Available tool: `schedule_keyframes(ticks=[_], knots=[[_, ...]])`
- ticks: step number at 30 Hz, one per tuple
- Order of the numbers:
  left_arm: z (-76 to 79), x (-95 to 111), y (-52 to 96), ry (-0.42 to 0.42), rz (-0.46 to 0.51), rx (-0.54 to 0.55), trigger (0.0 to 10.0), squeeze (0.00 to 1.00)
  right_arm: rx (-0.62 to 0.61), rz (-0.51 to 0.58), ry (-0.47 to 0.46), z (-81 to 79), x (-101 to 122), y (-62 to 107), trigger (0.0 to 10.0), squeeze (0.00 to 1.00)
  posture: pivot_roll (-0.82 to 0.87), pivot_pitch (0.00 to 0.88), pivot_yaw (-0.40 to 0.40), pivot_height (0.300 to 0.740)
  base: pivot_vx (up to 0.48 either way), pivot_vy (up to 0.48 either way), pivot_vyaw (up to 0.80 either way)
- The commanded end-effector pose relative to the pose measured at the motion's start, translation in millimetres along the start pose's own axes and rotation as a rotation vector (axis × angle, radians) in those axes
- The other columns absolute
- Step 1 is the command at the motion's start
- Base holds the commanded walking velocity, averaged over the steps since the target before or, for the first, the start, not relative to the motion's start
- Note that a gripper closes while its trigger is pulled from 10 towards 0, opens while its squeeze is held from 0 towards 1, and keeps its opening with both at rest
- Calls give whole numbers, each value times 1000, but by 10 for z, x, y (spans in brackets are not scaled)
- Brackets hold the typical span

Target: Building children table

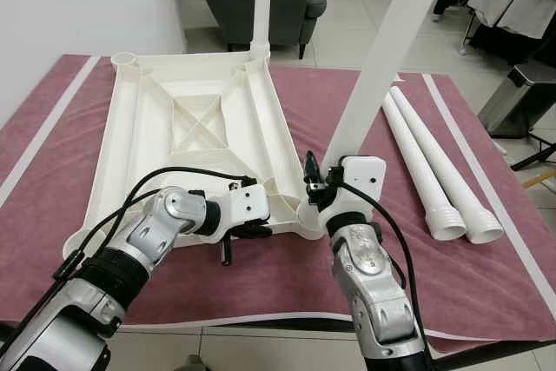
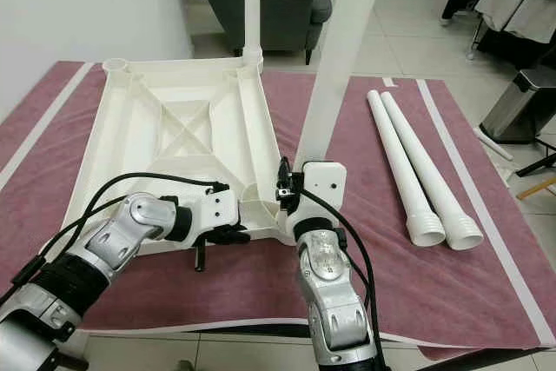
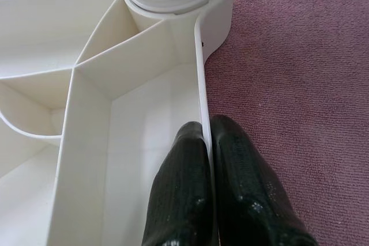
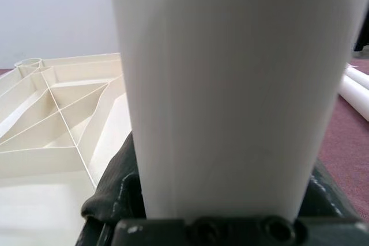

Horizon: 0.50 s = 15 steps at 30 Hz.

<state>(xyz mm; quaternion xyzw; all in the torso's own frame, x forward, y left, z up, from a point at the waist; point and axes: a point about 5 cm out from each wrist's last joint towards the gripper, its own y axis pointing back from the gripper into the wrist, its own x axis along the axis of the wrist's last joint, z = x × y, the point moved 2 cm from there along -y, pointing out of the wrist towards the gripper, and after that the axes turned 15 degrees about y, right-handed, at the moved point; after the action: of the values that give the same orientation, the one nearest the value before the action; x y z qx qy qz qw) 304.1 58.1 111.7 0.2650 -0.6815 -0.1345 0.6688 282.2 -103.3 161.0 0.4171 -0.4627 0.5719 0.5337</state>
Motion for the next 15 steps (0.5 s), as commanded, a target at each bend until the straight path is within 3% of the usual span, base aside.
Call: schedule_keyframes(ticks=[1,5,6,7,8,11,12,13,15], knots=[[-64,47,128,-27,32,23,0,0,-153,-485,63,200,-920,227,10000,0,83,55,40,740,0,0,0],[-63,41,129,-26,32,26,0,0,-67,-387,76,139,-801,168,10000,0,81,56,40,740,0,0,0],[-63,39,128,-26,32,26,0,0,-33,-344,87,115,-744,143,10000,647,80,55,40,740,0,0,0],[-63,39,128,-26,32,26,0,0,-33,-344,87,115,-744,143,10000,647,80,55,40,740,0,0,0],[-66,38,124,-26,32,26,0,0,13,-292,72,83,-662,110,10000,1000,79,53,38,740,0,0,0],[-67,39,122,-27,32,26,0,0,32,-275,63,71,-635,99,10000,1000,79,53,38,740,0,0,0],[-68,41,121,-27,33,27,0,0,70,-249,48,36,-592,92,10000,71,81,53,36,740,0,0,0],[-68,42,122,-27,34,27,0,0,110,-217,27,1,-539,86,10000,0,82,52,36,740,0,0,0],[-69,43,123,-27,34,28,0,0,148,-184,13,-22,-484,79,10000,0,82,52,36,740,0,0,0]])
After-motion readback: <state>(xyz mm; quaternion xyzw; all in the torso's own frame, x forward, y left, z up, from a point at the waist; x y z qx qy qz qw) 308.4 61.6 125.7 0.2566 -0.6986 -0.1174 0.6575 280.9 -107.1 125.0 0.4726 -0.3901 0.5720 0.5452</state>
